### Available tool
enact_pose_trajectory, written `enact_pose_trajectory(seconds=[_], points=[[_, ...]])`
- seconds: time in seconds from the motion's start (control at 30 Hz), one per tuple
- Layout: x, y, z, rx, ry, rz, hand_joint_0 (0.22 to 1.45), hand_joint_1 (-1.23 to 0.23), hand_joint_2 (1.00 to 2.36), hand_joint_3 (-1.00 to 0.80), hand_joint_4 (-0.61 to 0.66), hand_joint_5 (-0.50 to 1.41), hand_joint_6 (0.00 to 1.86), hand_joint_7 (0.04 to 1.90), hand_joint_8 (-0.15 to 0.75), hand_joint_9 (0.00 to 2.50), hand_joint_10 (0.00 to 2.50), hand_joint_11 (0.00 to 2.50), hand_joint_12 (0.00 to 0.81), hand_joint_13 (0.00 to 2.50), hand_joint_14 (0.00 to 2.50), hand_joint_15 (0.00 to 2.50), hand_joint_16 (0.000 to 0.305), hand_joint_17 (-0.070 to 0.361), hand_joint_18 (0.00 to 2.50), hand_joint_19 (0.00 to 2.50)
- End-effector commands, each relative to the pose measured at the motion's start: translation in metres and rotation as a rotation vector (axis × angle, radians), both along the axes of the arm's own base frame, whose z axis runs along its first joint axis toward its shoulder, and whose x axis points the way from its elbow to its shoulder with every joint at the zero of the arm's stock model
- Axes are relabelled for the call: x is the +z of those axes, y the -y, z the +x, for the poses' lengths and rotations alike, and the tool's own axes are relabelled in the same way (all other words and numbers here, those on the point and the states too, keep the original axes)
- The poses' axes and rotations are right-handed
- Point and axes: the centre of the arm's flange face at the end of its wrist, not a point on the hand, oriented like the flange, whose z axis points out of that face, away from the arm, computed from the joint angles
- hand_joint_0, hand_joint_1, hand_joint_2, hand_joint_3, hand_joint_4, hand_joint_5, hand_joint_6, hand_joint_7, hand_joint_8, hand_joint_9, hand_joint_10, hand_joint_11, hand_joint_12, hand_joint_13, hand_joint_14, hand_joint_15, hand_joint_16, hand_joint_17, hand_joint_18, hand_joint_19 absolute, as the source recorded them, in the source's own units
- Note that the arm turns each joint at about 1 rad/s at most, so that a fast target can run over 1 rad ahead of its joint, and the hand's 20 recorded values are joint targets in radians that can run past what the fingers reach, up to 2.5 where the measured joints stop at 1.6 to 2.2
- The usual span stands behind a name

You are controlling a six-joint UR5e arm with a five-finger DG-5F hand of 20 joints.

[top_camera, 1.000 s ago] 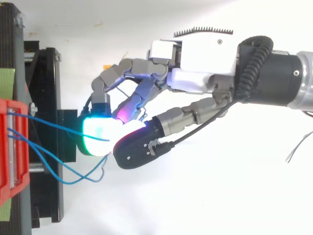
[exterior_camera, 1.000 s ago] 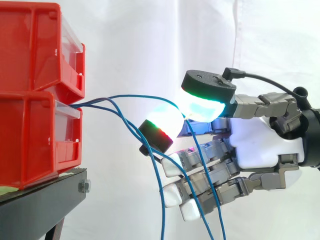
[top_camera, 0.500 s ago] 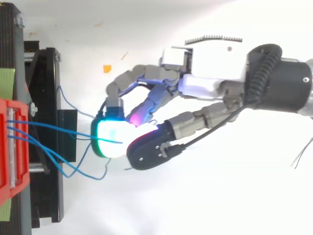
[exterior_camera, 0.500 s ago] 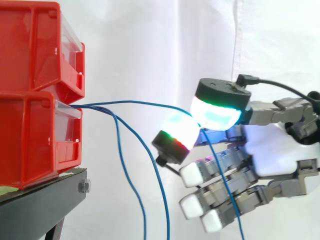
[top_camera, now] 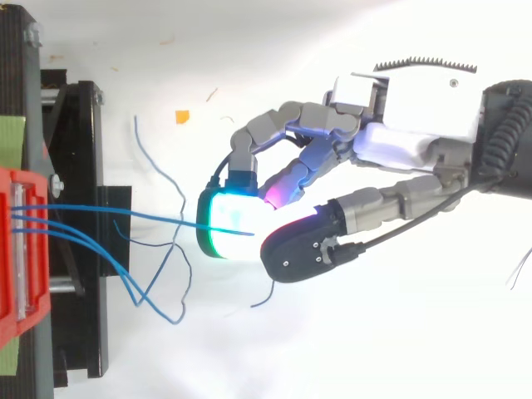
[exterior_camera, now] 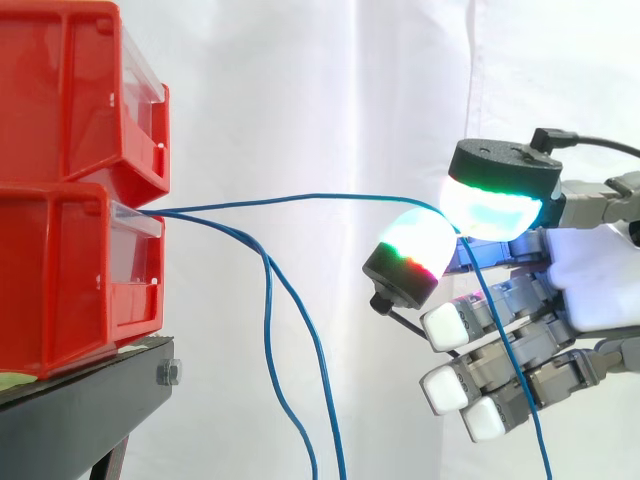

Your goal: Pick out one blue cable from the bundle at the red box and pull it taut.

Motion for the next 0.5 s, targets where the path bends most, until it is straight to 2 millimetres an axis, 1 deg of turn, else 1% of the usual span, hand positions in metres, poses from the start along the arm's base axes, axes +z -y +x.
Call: enact_pose_trajectory(seconds=[0.0,0.47], points=[[0.0011,0.0003,0.0016,0.001,0.013,-0.01,0.48,-0.75,1.4,-0.15,-0.23,0.01,0.79,1.03,0.213,1.05,0.0,0.09,0.378,0.72,0.01,0.31,0.059,0.132,0.56,0.45],[0.0013,0.0004,0.0019,0.002,0.013,-0.035,0.48,-0.75,1.39,-0.15,-0.23,0.01,0.79,1.03,0.216,1.04,0.0,0.1,0.377,0.72,0.01,0.32,0.059,0.132,0.54,0.45]])
